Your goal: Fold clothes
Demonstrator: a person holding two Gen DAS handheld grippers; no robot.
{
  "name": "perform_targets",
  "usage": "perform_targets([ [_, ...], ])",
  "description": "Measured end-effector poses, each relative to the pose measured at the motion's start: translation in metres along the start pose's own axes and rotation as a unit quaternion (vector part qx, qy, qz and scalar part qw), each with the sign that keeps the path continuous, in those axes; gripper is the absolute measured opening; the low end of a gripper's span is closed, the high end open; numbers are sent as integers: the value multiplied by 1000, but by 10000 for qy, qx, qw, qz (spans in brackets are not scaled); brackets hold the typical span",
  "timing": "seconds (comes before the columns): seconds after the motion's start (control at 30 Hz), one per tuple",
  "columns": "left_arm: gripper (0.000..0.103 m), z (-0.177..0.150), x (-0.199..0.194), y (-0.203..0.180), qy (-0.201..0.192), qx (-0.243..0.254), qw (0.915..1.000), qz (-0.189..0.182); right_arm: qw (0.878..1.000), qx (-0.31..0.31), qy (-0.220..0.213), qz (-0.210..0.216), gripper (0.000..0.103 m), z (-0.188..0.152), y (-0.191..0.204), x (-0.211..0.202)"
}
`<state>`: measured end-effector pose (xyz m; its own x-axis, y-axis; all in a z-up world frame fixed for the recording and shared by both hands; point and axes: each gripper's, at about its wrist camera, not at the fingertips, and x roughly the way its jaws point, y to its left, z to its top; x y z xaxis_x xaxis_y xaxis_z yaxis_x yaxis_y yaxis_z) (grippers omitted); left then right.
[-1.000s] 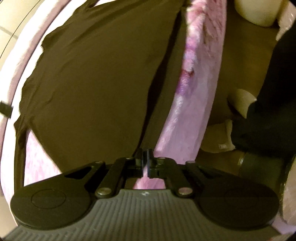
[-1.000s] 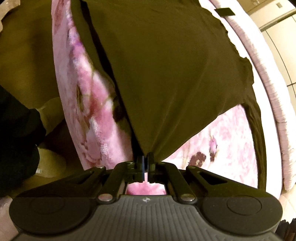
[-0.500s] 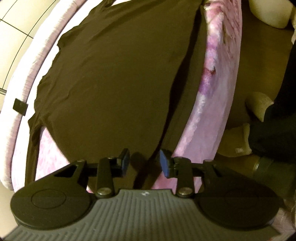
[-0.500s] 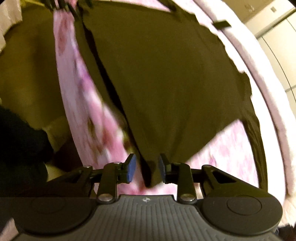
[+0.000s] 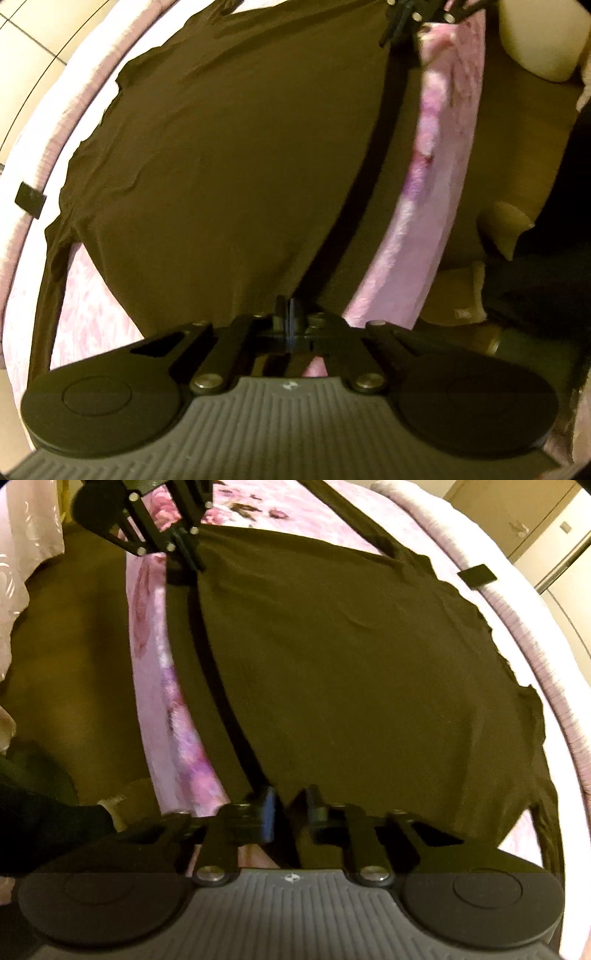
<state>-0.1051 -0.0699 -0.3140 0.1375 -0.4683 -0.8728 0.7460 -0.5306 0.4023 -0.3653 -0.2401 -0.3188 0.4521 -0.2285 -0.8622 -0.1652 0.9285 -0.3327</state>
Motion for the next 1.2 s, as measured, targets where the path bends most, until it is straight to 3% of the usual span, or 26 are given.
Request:
perform_targets([
  [0.4, 0, -14, 3, -35, 127, 474, 9978, -452, 9983, -425, 49, 391, 0, -7, 18, -6],
  [0.53, 0, -13, -11, -24, 201, -9, 9991, -369, 9975, -457, 339, 415, 1, -9, 17, -8],
  [0.6, 0, -8, -22, -14, 217, -245, 9990, -303, 9968, -471, 489, 428, 8, -10, 16, -9],
  [0.67, 0, -2, -34, 1, 273, -590, 9978, -157, 9966, -382, 584, 448, 31, -11, 12, -16],
  [0.7, 0, 2, -41, 10, 280, -844, 9960, -56, 9968, -262, 589, 465, 33, -11, 8, -24],
  [0.8, 10, 17, -66, 41, 272, -1773, 9836, 207, 9961, 517, 574, 418, 43, -8, -16, -51],
  [0.87, 24, 31, -86, 62, 183, -2349, 9711, 370, 9898, 1267, 538, 355, 67, -4, -39, -71],
  [0.9, 38, 39, -97, 71, 119, -2601, 9645, 451, 9846, 1640, 519, 323, 73, -2, -51, -81],
  [0.97, 46, 53, -119, 88, -53, -3077, 9496, 589, 9714, 2332, 407, 207, 79, 3, -75, -103],
  [1.03, 69, 68, -138, 101, -146, -3410, 9374, 700, 9542, 2976, 286, 96, 89, 8, -99, -125],
  [1.13, 95, 84, -166, 125, -396, -4034, 9100, 868, 9277, 3731, 154, -19, 89, 18, -134, -153],
  [1.2, 102, 90, -179, 138, -498, -4368, 8933, 936, 9077, 4195, 100, -69, 89, 23, -158, -169],
])
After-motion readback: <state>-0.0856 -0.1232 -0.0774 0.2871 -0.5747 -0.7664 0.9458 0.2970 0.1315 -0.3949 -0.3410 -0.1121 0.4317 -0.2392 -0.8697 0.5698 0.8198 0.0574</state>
